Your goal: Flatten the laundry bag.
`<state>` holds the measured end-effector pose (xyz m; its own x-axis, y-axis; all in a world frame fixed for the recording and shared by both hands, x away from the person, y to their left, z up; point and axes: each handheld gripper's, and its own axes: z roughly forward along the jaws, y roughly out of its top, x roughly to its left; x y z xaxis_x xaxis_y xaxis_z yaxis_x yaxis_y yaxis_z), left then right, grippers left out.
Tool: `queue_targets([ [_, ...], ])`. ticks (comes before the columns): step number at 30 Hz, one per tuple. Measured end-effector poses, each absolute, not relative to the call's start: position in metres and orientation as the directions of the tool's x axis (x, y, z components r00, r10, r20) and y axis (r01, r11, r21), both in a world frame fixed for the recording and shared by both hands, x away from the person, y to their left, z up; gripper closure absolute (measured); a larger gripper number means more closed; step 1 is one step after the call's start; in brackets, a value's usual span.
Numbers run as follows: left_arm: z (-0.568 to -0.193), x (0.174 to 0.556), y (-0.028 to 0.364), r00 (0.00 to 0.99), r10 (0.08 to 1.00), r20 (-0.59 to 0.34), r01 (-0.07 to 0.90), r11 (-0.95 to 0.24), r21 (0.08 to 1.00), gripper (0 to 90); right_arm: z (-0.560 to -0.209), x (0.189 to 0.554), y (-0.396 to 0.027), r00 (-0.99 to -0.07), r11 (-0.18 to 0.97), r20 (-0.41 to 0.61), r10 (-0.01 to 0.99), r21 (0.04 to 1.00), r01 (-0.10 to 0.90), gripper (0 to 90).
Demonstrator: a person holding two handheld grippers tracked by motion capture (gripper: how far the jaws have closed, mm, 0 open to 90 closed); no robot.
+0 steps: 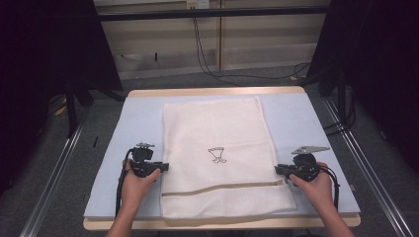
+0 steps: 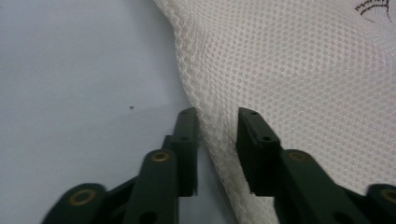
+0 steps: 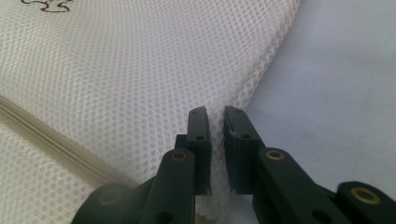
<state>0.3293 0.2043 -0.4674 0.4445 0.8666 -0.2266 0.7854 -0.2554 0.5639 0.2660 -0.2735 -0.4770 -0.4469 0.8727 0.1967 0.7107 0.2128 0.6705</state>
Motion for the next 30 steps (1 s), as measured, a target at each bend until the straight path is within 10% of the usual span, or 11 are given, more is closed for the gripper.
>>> queue_targets([
  [30, -0.465, 0.363, 0.217, 0.438, 0.884, -0.166, 0.74, -0.25, 0.624, 83.5, -0.477, 0.278, -0.256, -0.464, 0.217, 0.187, 0.866, 0.695, 0.685, 82.7],
])
